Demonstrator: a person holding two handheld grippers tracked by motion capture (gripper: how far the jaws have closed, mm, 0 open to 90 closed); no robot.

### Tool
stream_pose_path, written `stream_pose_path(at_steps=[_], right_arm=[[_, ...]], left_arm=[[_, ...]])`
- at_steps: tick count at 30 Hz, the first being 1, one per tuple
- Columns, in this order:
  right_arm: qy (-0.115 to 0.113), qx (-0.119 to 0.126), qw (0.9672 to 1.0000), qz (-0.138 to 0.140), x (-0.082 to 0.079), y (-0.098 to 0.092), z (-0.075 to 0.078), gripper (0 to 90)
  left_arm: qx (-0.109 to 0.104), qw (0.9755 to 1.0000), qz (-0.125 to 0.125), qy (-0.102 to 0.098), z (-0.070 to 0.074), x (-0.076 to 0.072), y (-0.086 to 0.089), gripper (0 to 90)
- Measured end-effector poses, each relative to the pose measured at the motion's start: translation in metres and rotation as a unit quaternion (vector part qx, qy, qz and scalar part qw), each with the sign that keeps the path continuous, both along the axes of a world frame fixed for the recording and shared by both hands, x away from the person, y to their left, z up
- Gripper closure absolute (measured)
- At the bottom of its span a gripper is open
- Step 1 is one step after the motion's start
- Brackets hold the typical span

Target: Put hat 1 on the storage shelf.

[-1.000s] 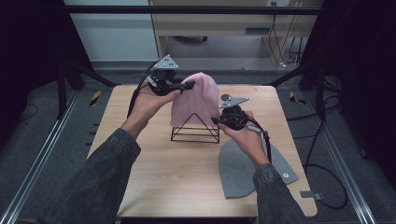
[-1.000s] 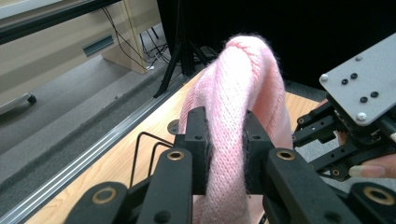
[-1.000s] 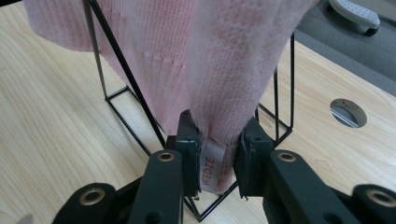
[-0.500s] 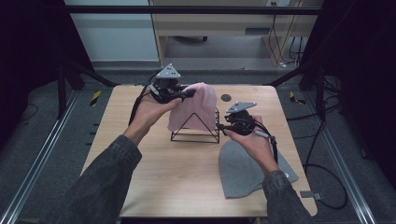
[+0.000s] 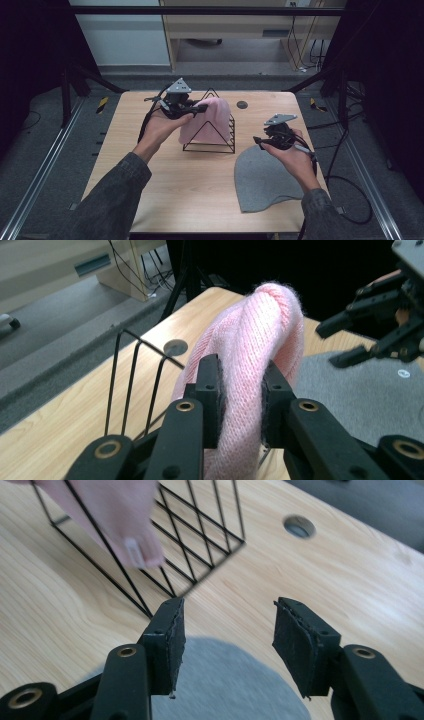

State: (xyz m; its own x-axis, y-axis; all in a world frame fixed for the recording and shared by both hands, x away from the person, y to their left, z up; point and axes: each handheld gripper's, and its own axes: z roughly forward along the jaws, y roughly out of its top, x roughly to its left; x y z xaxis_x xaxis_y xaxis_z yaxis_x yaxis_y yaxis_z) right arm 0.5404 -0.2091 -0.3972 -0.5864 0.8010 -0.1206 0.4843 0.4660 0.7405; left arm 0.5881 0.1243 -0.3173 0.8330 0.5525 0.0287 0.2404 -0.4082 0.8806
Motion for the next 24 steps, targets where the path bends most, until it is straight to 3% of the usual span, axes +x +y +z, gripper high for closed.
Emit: stream_pose_path(at_steps=[9, 12, 17, 21, 24], right_arm=[[0.044, 0.008, 0.9981, -0.043, 0.004, -0.039, -0.023, 51.6], [0.054, 0.004, 0.9972, -0.051, 0.004, -0.046, -0.029, 52.5], [0.068, 0.001, 0.9959, -0.060, 0.004, -0.055, -0.038, 53.2], [0.070, 0.004, 0.9955, -0.065, 0.004, -0.060, -0.042, 56.0], [0.073, 0.005, 0.9952, -0.065, 0.005, -0.061, -0.044, 57.0]], left_arm=[[0.005, 0.9999, 0.001, 0.011, -0.011, -0.002, 0.000, 73.2], [0.014, 0.9998, -0.001, 0.015, -0.018, -0.002, -0.003, 71.9], [0.007, 0.9997, 0.002, 0.022, -0.027, -0.003, -0.002, 69.8], [-0.002, 0.9997, 0.003, 0.025, -0.028, -0.005, 0.002, 59.4], [-0.020, 0.9996, 0.006, 0.019, -0.025, -0.012, 0.007, 49.0]])
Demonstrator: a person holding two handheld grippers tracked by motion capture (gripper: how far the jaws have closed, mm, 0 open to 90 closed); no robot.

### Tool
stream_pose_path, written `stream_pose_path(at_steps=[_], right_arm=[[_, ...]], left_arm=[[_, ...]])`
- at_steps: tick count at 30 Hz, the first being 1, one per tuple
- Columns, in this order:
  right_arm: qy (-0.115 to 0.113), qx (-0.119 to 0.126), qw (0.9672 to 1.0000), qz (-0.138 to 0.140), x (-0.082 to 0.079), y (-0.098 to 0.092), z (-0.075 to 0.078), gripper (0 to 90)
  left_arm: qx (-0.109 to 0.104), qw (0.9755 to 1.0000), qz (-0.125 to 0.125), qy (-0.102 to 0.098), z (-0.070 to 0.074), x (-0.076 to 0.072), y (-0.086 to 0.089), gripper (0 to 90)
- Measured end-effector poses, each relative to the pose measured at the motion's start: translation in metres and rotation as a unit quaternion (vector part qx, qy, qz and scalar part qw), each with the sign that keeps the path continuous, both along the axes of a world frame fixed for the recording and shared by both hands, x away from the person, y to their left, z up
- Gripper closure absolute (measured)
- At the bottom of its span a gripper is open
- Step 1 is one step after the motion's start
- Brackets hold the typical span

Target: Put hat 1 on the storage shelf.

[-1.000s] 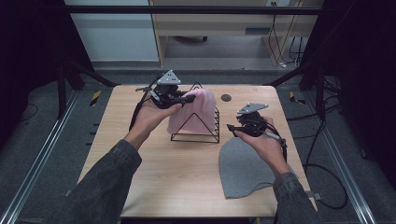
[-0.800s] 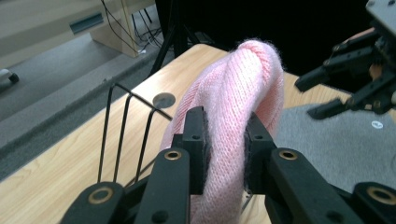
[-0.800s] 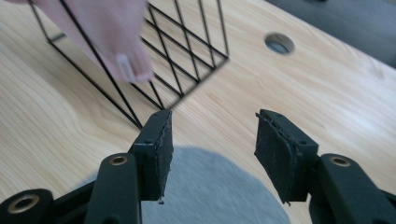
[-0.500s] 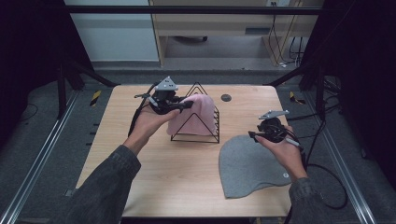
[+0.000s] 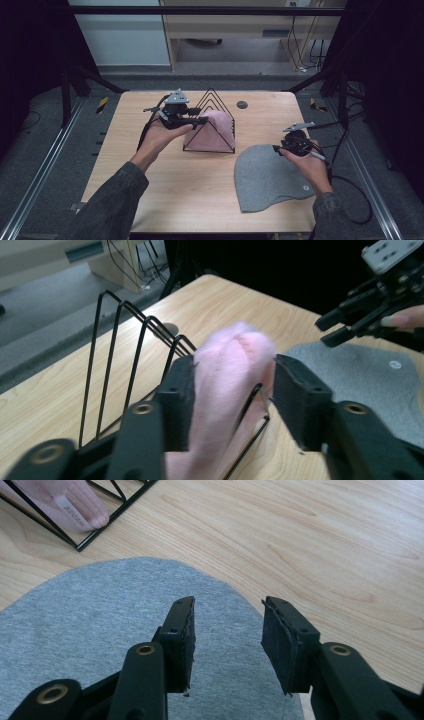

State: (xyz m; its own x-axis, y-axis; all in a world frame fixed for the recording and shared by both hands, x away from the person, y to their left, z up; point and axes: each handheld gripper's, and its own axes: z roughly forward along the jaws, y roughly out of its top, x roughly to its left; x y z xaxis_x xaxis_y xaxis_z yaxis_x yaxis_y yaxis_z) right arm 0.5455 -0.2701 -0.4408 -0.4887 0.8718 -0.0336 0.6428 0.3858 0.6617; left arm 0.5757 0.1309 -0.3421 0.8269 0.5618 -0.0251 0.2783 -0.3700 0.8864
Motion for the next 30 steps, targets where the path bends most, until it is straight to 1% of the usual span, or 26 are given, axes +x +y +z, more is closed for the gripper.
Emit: stream_pose_path(at_steps=[1, 3, 4, 7, 10, 11, 12, 13, 15, 16, 17, 18, 19, 20, 21, 22, 24, 25, 26, 28, 30], right_arm=[[0.002, 0.002, 1.0000, 0.000, 0.001, 0.000, -0.001, 57.3], [0.007, 0.002, 1.0000, -0.002, 0.003, 0.000, -0.003, 57.5], [0.009, 0.002, 1.0000, -0.004, 0.004, 0.000, -0.004, 57.5], [0.014, 0.005, 0.9998, -0.010, 0.009, 0.001, -0.007, 56.5], [0.024, 0.007, 0.9995, -0.019, 0.015, 0.002, -0.012, 54.3], [0.026, 0.011, 0.9994, -0.022, 0.017, 0.003, -0.015, 53.7], [0.031, 0.010, 0.9992, -0.023, 0.019, 0.004, -0.017, 53.2], [0.033, 0.009, 0.9991, -0.024, 0.020, 0.005, -0.019, 52.7], [0.039, 0.004, 0.9990, -0.022, 0.023, 0.007, -0.022, 51.1], [0.040, 0.001, 0.9989, -0.024, 0.024, 0.008, -0.023, 49.8], [0.043, 0.001, 0.9988, -0.026, 0.025, 0.008, -0.024, 49.0], [0.043, 0.001, 0.9988, -0.026, 0.025, 0.008, -0.024, 49.0], [0.047, 0.000, 0.9986, -0.026, 0.027, 0.008, -0.027, 47.8], [0.050, 0.001, 0.9984, -0.027, 0.027, 0.007, -0.027, 47.3], [0.050, 0.002, 0.9984, -0.026, 0.028, 0.007, -0.028, 46.4], [0.052, 0.000, 0.9983, -0.026, 0.029, 0.006, -0.028, 45.3], [0.053, 0.003, 0.9982, -0.030, 0.029, 0.004, -0.029, 43.3], [0.053, 0.003, 0.9982, -0.030, 0.029, 0.004, -0.029, 43.3], [0.050, 0.010, 0.9982, -0.032, 0.029, 0.003, -0.029, 42.9], [0.043, 0.016, 0.9981, -0.040, 0.027, -0.002, -0.031, 43.1], [0.046, 0.033, 0.9974, -0.045, 0.026, -0.005, -0.033, 42.8]], left_arm=[[0.000, 1.0000, 0.002, -0.002, 0.001, -0.003, 0.002, 45.4], [0.008, 0.9999, 0.006, -0.007, 0.002, -0.010, 0.005, 39.3], [0.015, 0.9998, 0.007, -0.010, 0.002, -0.013, 0.007, 36.4], [0.015, 0.9996, 0.009, -0.020, -0.001, -0.025, 0.015, 29.8], [0.036, 0.9986, 0.017, -0.036, -0.008, -0.039, 0.024, 23.9], [0.036, 0.9986, 0.018, -0.033, -0.012, -0.043, 0.027, 22.8], [0.033, 0.9990, 0.015, -0.027, -0.017, -0.048, 0.032, 21.4], [0.033, 0.9990, 0.015, -0.025, -0.020, -0.051, 0.034, 20.3], [0.041, 0.9988, 0.014, -0.021, -0.028, -0.058, 0.039, 16.8], [0.045, 0.9988, 0.012, -0.016, -0.033, -0.061, 0.042, 15.4], [0.048, 0.9987, 0.011, -0.013, -0.036, -0.063, 0.043, 13.4], [0.048, 0.9987, 0.011, -0.013, -0.036, -0.063, 0.043, 11.9], [0.055, 0.9984, 0.007, -0.003, -0.046, -0.069, 0.047, 11.3], [0.059, 0.9982, 0.005, 0.002, -0.051, -0.071, 0.048, 10.7], [0.059, 0.9982, 0.005, 0.002, -0.051, -0.071, 0.048, 10.2], [0.065, 0.9978, 0.004, 0.007, -0.057, -0.075, 0.051, 10.0], [0.073, 0.9973, 0.003, 0.007, -0.064, -0.080, 0.056, 9.9], [0.073, 0.9973, 0.003, 0.007, -0.064, -0.080, 0.056, 9.8], [0.075, 0.9972, 0.004, 0.008, -0.067, -0.082, 0.058, 9.8], [0.082, 0.9965, 0.008, 0.013, -0.074, -0.087, 0.066, 9.3], [0.085, 0.9961, 0.016, 0.019, -0.078, -0.089, 0.073, 9.1]])
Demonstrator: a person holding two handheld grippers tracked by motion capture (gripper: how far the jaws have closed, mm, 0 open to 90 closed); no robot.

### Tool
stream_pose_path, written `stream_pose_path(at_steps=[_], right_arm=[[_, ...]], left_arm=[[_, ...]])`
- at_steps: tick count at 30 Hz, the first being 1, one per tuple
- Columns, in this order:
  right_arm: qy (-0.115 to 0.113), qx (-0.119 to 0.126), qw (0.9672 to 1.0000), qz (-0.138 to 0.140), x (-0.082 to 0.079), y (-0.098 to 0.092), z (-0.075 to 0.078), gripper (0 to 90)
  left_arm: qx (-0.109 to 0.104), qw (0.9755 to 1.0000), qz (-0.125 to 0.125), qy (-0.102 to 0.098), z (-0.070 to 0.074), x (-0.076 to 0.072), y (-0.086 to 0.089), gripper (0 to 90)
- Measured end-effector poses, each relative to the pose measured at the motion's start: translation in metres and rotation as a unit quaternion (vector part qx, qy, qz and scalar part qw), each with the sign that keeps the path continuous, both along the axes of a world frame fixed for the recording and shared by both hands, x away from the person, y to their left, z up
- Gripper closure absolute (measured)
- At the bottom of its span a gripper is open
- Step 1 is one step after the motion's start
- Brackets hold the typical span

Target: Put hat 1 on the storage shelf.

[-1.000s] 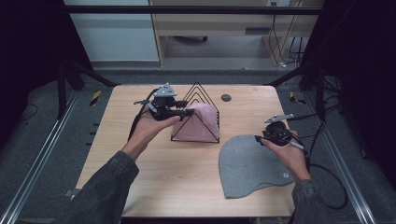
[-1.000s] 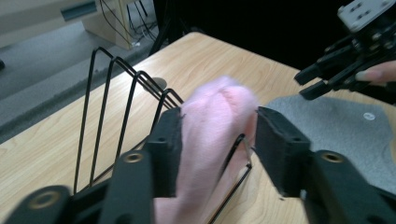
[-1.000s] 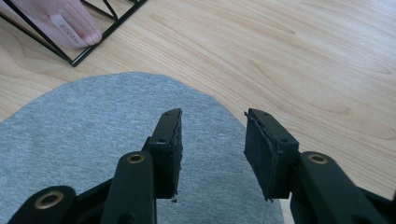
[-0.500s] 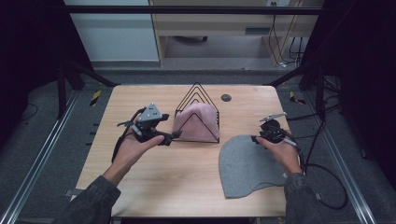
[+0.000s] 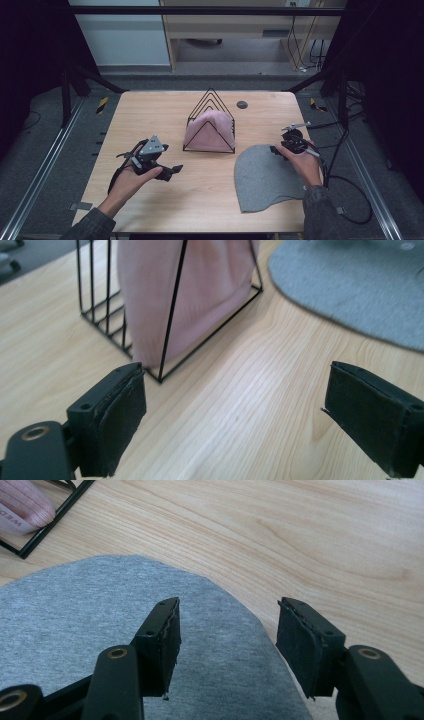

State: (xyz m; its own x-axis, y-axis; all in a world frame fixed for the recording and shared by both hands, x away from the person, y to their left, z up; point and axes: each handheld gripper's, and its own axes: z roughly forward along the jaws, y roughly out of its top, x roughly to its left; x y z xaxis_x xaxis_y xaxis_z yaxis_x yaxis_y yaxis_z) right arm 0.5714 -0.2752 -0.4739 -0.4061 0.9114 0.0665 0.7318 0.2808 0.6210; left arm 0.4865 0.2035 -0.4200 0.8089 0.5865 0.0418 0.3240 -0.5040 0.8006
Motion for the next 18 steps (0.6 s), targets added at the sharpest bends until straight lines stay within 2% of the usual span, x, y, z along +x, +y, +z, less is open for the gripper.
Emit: stream_pose_path(at_steps=[3, 6, 12, 18], right_arm=[[0.002, -0.001, 1.0000, 0.001, -0.002, -0.002, -0.003, 43.2], [0.003, -0.004, 1.0000, 0.000, -0.002, -0.002, -0.006, 45.1], [0.007, -0.016, 0.9998, 0.011, 0.000, -0.001, -0.010, 49.8], [0.013, -0.033, 0.9991, 0.024, -0.002, 0.003, -0.009, 63.0]], left_arm=[[-0.005, 0.9999, 0.009, 0.008, -0.006, -0.005, 0.012, 8.7], [0.007, 0.9998, 0.014, 0.014, -0.015, -0.011, 0.022, 8.6], [0.011, 0.9993, 0.023, 0.026, -0.025, -0.018, 0.037, 8.6], [0.014, 0.9986, 0.036, 0.034, -0.031, -0.014, 0.042, 8.8]])
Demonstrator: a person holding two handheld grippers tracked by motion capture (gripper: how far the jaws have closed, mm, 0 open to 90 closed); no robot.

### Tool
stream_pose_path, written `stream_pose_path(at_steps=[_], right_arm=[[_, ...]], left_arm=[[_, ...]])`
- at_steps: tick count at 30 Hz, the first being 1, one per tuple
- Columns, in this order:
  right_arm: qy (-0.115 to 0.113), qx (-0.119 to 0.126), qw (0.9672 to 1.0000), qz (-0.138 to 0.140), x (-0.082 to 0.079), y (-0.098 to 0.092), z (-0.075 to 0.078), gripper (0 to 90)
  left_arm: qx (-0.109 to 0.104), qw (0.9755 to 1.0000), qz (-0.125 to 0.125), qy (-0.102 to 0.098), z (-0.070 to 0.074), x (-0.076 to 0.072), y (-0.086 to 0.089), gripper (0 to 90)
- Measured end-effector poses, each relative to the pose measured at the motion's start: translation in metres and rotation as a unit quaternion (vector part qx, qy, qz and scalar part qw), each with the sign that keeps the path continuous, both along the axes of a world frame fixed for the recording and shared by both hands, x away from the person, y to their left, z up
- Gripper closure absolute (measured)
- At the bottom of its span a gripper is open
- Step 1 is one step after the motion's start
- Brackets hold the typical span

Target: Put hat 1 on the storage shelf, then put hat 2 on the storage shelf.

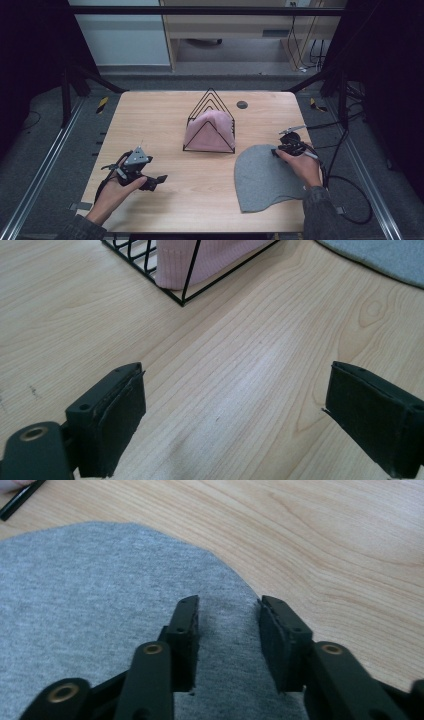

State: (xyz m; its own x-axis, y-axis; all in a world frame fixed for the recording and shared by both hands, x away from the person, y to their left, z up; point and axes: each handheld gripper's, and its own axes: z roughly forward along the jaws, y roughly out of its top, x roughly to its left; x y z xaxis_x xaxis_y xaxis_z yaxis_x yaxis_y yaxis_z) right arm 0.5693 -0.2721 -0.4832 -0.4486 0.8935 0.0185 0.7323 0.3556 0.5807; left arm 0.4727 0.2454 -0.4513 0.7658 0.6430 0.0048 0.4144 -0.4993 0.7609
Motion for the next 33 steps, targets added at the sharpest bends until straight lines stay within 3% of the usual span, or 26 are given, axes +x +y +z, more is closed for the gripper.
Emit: stream_pose_path(at_steps=[8, 12, 15, 18, 23, 27, 31, 33], right_arm=[[0.016, 0.011, 0.9996, 0.018, -0.002, 0.002, 0.001, 84.7], [0.011, 0.008, 0.9996, 0.025, -0.006, 0.004, 0.003, 85.9], [-0.009, 0.034, 0.9987, 0.037, -0.016, 0.006, 0.012, 86.1], [-0.041, 0.037, 0.9966, 0.062, -0.032, 0.011, 0.030, 86.2], [-0.084, 0.054, 0.9904, 0.096, -0.056, 0.019, 0.061, 86.3], [-0.114, 0.063, 0.9830, 0.129, -0.074, 0.032, 0.080, 86.3], [-0.138, 0.068, 0.9747, 0.162, -0.093, 0.047, 0.101, 86.4], [-0.155, 0.076, 0.9683, 0.181, -0.105, 0.055, 0.114, 86.4]], left_arm=[[-0.015, 0.9998, -0.002, 0.015, -0.006, 0.002, 0.002, 9.2], [-0.014, 0.9997, -0.005, 0.020, -0.007, 0.002, 0.003, 12.5], [-0.012, 0.9997, -0.002, 0.022, -0.008, 0.003, 0.004, 12.5], [-0.012, 0.9996, 0.001, 0.025, -0.010, 0.005, 0.005, 12.1], [-0.011, 0.9995, 0.004, 0.031, -0.012, 0.007, 0.006, 11.4], [-0.014, 0.9995, 0.001, 0.029, -0.011, 0.006, 0.006, 11.5], [-0.023, 0.9993, -0.001, 0.029, -0.010, 0.005, 0.006, 11.6], [-0.026, 0.9993, -0.006, 0.028, -0.009, 0.005, 0.005, 11.6]])
